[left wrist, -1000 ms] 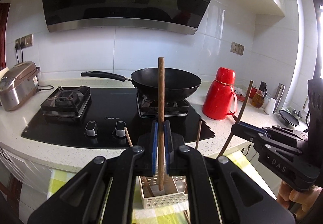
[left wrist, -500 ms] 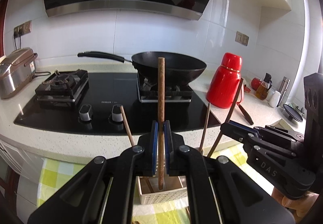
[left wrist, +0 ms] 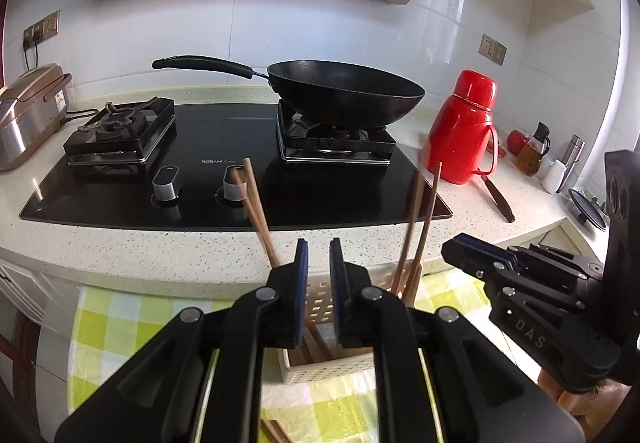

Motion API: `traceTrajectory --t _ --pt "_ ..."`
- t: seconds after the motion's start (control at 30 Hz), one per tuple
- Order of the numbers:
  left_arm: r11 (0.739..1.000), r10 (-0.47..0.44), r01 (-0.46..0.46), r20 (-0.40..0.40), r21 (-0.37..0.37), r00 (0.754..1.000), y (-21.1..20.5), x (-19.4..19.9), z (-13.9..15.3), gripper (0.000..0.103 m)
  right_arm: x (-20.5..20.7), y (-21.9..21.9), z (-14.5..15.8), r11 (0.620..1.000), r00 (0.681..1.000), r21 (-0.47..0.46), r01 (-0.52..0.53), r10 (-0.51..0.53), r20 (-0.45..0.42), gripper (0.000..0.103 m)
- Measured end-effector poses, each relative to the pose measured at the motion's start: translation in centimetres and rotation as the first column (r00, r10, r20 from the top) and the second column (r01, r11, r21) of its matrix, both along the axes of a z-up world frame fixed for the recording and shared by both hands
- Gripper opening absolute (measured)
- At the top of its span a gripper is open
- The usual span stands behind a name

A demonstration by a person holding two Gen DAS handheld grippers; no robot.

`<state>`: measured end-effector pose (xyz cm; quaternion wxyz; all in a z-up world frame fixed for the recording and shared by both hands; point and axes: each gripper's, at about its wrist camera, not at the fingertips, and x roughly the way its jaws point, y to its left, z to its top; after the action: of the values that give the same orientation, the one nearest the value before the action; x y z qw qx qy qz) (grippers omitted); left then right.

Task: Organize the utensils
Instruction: 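Move both tools back down to the chopsticks lying on the cloth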

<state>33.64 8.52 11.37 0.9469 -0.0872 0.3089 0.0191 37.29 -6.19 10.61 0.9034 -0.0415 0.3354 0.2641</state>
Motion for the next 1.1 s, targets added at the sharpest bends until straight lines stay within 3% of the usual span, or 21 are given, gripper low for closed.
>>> traceTrajectory --t 0.07,0.13,0.23,0.37,0.5,0.67,0.8,1.0,1.1 --pt "1.0 0.002 -0.002 0.004 -0.009 1.0 0.3 -0.5 -0.1 0.011 -0.3 -0.4 -0.1 1.0 1.0 0.005 0.005 -0.005 0.002 0.018" --pt "1.0 0.007 -0.007 0.012 -0.015 1.0 0.6 -1.2 0.0 0.012 -1.2 -1.1 -0.3 1.0 1.0 0.01 0.014 -0.015 0.014 0.038" --pt "1.0 0.026 -0.026 0.022 -0.015 0.999 1.1 -3.1 -0.3 0.021 -3.0 -2.8 -1.1 0.999 0.999 0.033 0.017 -0.018 0.03 0.051" --pt "0.998 0.056 -0.056 0.009 -0.031 0.998 1.7 -6.7 -2.3 0.027 -6.1 -6.1 -3.9 0.996 0.998 0.061 0.064 -0.064 -0.002 0.054" --pt "0.995 0.095 -0.095 -0.034 -0.028 0.995 2.0 -11.2 -6.3 0.027 -9.9 -9.3 -7.7 0.99 0.991 0.07 0.124 -0.121 -0.049 0.063" --pt "0.989 0.129 -0.14 -0.164 -0.055 0.978 1.4 -14.8 -13.1 0.027 -12.7 -10.9 -12.4 0.991 0.983 0.016 0.129 -0.126 -0.135 0.064" --pt "0.99 0.108 -0.127 -0.244 -0.065 0.964 0.3 -15.2 -16.5 0.027 -13.5 -11.2 -14.2 0.991 0.978 -0.011 0.132 -0.132 -0.164 0.065" --pt "0.991 0.075 -0.104 -0.285 -0.087 0.956 -1.0 -14.5 -18.2 0.026 -14.3 -11.6 -14.4 0.994 0.981 0.003 0.111 -0.109 -0.16 0.071" --pt "0.991 0.074 -0.103 -0.304 -0.081 0.95 -1.5 -13.9 -18.9 0.021 -14.4 -11.4 -14.4 0.994 0.982 -0.02 0.106 -0.108 -0.157 0.071"
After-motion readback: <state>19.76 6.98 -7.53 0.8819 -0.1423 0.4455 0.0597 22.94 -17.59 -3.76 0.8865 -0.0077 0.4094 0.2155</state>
